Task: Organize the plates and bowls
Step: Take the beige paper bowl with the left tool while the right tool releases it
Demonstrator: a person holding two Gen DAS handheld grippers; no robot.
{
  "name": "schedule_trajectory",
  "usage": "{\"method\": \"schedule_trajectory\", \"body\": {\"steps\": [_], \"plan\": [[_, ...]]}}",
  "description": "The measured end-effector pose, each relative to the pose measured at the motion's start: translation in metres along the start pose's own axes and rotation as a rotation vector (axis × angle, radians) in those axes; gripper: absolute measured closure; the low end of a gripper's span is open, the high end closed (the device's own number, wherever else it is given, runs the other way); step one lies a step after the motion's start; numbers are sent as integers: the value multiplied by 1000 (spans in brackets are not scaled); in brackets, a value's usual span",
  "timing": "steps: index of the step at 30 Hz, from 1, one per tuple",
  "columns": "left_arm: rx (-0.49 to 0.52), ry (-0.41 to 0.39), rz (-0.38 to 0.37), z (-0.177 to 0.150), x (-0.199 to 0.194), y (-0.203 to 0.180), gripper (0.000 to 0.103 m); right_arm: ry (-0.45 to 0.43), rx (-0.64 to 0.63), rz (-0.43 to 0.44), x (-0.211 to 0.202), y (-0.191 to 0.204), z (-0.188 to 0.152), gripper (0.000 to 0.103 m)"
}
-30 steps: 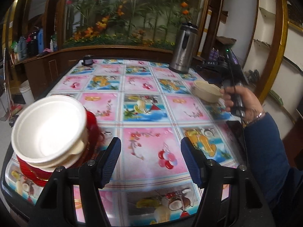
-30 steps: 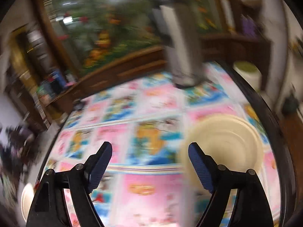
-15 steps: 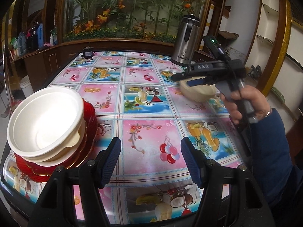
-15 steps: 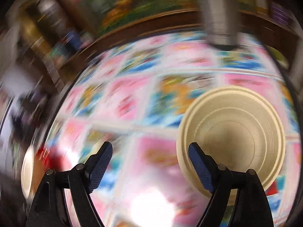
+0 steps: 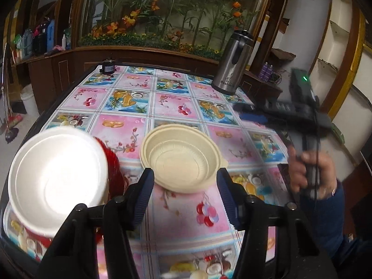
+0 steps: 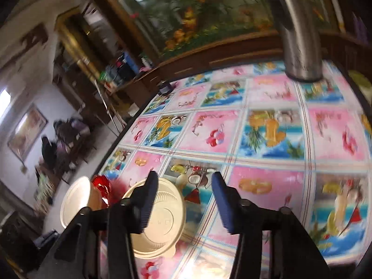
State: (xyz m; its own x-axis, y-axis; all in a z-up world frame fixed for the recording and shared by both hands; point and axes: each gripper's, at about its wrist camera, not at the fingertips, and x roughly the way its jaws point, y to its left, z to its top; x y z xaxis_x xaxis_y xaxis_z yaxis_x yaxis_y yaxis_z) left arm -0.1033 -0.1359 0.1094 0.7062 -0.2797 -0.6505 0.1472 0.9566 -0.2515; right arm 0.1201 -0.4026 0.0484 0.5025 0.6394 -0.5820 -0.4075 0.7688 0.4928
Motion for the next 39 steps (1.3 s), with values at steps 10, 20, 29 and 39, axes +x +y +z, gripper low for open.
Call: {"method": "schedule_trajectory", "body": {"steps": [10, 20, 29, 39], "plan": [[-39, 182, 88, 52, 84, 11, 74, 116, 5, -7, 27, 4, -34, 52], [-88, 292, 183, 42, 122, 25, 76, 176, -1, -12, 43, 6, -47, 54], [-73, 294, 90, 25, 119, 6, 76, 206, -5, -17, 59, 5, -56, 87], [-78, 169, 133, 49, 79, 13, 33, 150, 18, -80, 48, -7, -49, 91]]}}
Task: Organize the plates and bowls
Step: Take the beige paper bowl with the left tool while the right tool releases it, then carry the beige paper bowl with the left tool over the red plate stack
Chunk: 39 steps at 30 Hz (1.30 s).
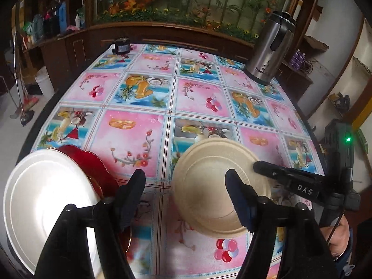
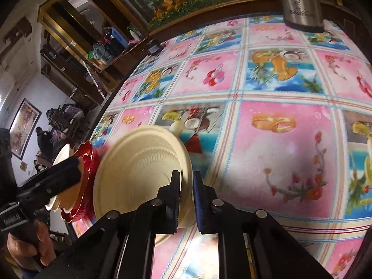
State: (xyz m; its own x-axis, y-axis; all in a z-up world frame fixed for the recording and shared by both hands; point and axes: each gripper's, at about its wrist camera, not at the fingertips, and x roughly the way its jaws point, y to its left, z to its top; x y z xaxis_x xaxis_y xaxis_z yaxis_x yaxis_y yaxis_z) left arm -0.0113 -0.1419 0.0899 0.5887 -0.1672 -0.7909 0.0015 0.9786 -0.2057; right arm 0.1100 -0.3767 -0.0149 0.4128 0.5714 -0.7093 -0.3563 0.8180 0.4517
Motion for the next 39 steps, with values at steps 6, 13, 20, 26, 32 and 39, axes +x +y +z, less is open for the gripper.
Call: {"method": "schedule_trajectory", "body": {"steps": [6, 13, 20, 26, 32, 39], "plan": [[8, 59, -14, -9, 23, -6, 36, -7, 33, 3, -5, -10, 3, 91], [-16, 87, -23, -24, 41, -4, 82, 1, 48, -7, -4, -12, 4, 88], [-7, 32, -23, -26, 26, -7, 82, -21, 39, 7, -10, -10, 5, 88], [-2, -7, -16, -26, 15, -8, 82, -43, 32, 46, -18, -6, 6, 88], [16, -53, 11, -26, 0, -10, 78, -62, 29, 96, -28, 0, 7, 88], [24, -100, 20, -27, -21, -8, 76, -86, -7, 140, -41, 19, 6, 88]]}}
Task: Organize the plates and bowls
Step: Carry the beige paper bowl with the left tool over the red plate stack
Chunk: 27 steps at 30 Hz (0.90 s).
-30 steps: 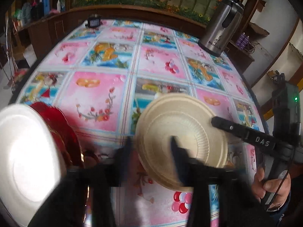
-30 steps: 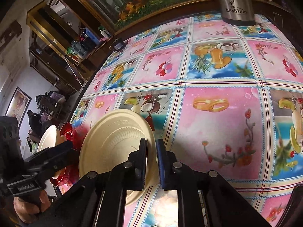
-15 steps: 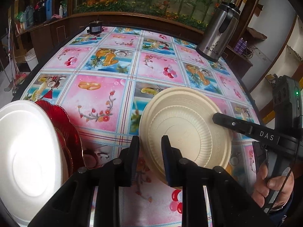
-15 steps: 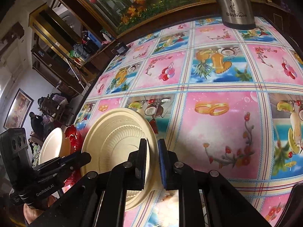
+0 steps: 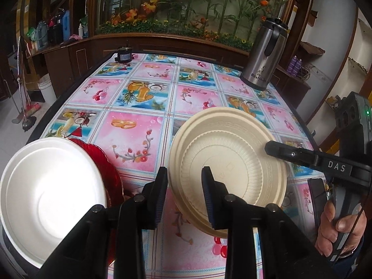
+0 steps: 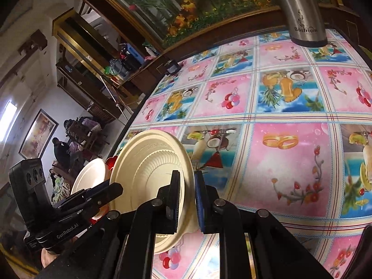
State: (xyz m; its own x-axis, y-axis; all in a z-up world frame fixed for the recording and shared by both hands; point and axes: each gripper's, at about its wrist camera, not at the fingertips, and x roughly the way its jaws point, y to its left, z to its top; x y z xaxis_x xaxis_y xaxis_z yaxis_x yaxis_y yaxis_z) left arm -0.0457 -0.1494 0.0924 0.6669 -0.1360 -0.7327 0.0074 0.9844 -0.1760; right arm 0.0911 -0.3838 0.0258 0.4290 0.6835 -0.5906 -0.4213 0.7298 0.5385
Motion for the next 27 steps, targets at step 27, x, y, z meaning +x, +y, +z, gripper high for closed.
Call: {"method": "schedule_trajectory", "body": {"steps": [27], "plan": [[-216, -188, 130, -16, -113, 138, 75, 78, -138, 237, 58, 158, 10, 87]]}}
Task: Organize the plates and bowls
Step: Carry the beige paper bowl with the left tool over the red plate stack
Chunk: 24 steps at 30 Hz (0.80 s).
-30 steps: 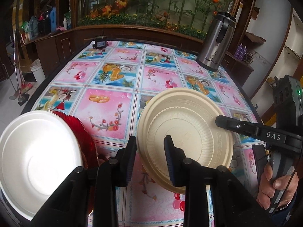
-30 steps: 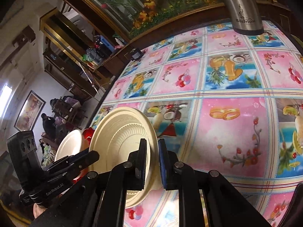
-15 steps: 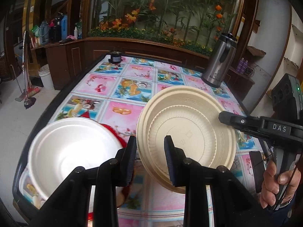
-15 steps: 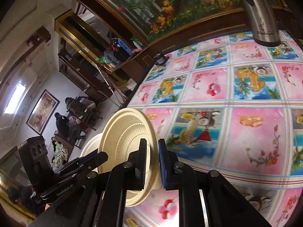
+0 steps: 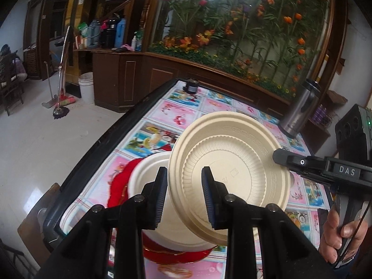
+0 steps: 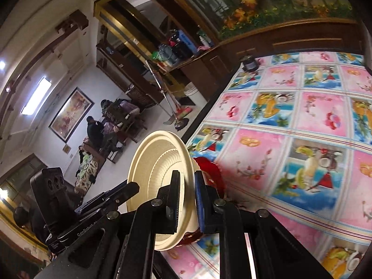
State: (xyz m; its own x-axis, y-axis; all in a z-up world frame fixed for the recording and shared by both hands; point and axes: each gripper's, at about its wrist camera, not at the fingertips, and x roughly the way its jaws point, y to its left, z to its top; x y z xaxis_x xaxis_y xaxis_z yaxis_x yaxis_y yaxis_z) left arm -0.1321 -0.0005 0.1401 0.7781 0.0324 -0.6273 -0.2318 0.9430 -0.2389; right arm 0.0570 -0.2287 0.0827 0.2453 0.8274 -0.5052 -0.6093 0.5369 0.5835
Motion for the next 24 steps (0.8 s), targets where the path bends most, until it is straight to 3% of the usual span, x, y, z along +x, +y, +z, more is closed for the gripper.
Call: {"method": "schedule_trajectory", "body": {"steps": [12, 24], "plan": [[-43, 16, 38, -7, 10, 33, 75, 74, 0, -7, 46, 6, -11, 87], [-55, 56, 34, -18, 28, 37, 75, 105, 5, -39, 60, -5, -15, 87]]}}
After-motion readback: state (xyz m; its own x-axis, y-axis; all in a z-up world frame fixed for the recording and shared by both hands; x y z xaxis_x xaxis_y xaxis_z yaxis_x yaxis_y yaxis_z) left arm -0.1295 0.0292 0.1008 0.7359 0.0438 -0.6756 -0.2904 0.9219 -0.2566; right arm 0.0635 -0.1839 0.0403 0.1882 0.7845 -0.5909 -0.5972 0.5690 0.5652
